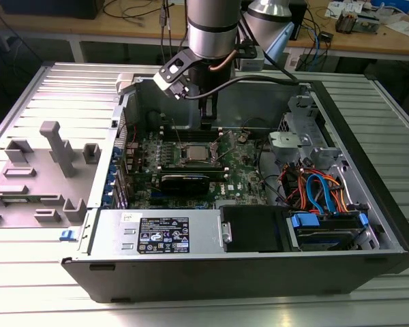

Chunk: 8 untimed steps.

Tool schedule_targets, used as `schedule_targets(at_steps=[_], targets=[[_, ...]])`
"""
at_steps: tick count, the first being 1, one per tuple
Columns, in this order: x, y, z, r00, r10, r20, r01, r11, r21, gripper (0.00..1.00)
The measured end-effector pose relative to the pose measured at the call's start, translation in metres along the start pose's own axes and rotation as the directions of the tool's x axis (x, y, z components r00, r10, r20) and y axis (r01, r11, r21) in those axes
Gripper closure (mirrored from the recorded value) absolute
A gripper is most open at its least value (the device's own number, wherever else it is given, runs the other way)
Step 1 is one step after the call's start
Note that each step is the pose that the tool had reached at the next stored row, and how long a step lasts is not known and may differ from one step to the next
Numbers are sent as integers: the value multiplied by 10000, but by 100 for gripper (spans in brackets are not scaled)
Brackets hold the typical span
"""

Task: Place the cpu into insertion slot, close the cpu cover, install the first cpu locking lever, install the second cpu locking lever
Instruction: 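Close the cpu cover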

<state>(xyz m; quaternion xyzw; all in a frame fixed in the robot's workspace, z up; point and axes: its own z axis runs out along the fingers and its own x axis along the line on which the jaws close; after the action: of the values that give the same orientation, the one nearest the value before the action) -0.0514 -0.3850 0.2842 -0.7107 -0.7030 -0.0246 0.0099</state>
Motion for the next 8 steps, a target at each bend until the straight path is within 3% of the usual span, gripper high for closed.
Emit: schedule_targets(at_steps=[4,8], targets=[[1,135,3,10000,3,0,-3,10000,8,89],[-2,154,5,10000,3,1,-3,10000,7,89]])
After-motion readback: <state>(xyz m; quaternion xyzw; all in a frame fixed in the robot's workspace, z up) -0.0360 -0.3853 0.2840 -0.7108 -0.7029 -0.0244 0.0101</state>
